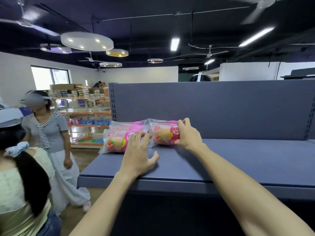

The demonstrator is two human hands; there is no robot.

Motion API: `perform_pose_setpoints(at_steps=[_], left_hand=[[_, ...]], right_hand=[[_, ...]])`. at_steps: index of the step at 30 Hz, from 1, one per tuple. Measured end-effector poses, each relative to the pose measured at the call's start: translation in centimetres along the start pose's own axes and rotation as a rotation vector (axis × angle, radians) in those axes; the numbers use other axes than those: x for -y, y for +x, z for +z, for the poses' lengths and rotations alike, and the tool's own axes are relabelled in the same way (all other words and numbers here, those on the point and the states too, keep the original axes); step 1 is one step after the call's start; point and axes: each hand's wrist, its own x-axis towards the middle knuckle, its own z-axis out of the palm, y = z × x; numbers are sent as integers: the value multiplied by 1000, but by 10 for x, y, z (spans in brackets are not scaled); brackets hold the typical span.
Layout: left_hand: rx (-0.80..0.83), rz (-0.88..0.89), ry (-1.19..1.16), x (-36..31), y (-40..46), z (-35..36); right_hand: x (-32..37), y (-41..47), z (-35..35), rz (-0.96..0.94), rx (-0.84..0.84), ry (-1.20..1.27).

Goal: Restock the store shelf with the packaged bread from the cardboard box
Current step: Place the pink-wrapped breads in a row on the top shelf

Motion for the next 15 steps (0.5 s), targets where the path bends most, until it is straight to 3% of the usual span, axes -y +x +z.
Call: perform_pose_setpoints(at_steps=[5,15], left_hand=[[0,-1,-8,2,0,1],[-12,9,-25,3,-1,3]], right_hand=[[2,3,11,70,62,227],[-10,5,4,106,214,315]])
